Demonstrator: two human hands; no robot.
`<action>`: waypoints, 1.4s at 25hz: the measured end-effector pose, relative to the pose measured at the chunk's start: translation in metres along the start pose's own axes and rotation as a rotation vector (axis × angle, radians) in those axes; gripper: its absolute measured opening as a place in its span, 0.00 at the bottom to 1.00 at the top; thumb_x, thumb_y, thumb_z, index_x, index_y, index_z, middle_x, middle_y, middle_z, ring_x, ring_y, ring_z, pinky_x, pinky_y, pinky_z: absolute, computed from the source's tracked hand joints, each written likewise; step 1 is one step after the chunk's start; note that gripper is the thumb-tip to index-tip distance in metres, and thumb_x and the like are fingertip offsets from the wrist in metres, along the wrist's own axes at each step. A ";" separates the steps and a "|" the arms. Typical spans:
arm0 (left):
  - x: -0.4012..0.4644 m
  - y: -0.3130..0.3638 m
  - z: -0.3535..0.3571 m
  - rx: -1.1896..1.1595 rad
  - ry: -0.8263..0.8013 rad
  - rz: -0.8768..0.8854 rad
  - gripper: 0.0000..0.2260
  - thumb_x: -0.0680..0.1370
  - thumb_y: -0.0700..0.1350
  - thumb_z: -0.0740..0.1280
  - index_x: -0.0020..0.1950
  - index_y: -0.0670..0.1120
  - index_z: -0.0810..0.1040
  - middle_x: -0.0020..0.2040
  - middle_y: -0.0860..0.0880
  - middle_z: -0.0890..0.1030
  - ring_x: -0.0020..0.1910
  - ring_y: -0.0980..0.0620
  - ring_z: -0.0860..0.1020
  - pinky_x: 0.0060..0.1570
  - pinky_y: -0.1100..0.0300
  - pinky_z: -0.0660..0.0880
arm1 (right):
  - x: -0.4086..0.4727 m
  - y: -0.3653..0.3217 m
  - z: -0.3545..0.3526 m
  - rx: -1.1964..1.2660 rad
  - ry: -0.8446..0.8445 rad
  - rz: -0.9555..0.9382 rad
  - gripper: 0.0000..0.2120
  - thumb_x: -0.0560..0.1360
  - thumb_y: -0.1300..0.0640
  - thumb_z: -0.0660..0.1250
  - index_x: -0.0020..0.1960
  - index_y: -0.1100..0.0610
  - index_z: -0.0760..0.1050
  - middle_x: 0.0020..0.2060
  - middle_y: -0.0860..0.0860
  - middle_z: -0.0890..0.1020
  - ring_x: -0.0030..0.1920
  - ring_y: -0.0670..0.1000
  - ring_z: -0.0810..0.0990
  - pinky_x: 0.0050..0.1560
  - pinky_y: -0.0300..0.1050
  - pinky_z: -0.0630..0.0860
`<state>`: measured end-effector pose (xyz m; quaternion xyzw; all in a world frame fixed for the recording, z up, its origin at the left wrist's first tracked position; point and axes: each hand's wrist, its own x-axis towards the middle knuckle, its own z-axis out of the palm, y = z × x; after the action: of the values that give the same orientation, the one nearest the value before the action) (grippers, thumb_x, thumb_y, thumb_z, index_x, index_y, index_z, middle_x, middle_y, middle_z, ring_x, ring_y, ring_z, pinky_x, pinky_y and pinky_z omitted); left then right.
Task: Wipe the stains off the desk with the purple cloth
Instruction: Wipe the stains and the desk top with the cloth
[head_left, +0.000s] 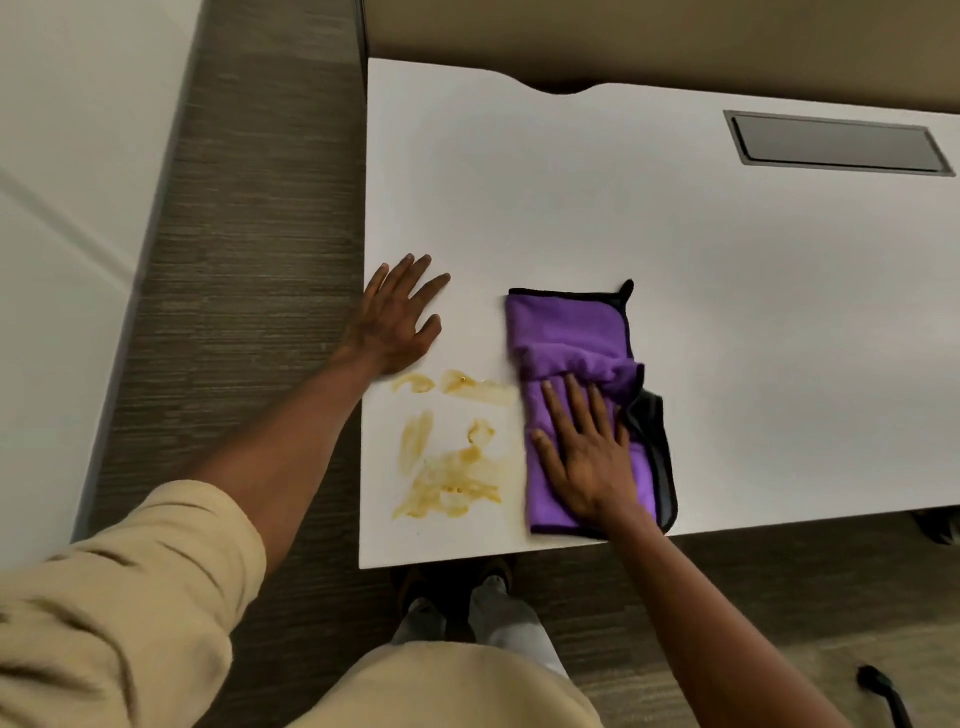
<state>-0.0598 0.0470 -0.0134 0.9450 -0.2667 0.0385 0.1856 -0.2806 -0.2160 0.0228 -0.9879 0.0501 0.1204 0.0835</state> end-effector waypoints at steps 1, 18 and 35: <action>0.001 0.000 0.000 -0.001 -0.007 -0.003 0.29 0.79 0.55 0.56 0.80 0.53 0.64 0.82 0.47 0.60 0.82 0.46 0.56 0.80 0.43 0.51 | 0.011 0.001 -0.002 0.015 0.011 0.060 0.31 0.83 0.34 0.43 0.82 0.39 0.38 0.83 0.46 0.42 0.83 0.54 0.41 0.80 0.64 0.47; 0.001 0.001 0.001 0.026 0.012 -0.008 0.28 0.79 0.55 0.56 0.80 0.53 0.64 0.82 0.46 0.61 0.81 0.45 0.58 0.79 0.43 0.52 | 0.006 0.007 -0.001 0.005 0.012 0.103 0.34 0.82 0.31 0.43 0.82 0.41 0.34 0.83 0.47 0.39 0.83 0.55 0.39 0.81 0.61 0.43; 0.002 0.000 0.003 0.020 0.058 0.005 0.28 0.79 0.54 0.59 0.79 0.53 0.66 0.81 0.46 0.63 0.81 0.45 0.59 0.79 0.43 0.54 | 0.026 -0.021 0.003 0.053 0.063 0.042 0.30 0.84 0.39 0.41 0.83 0.44 0.40 0.83 0.44 0.42 0.82 0.50 0.38 0.82 0.60 0.44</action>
<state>-0.0579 0.0453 -0.0160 0.9445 -0.2634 0.0691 0.1837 -0.2538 -0.1969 0.0169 -0.9874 0.0768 0.0897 0.1056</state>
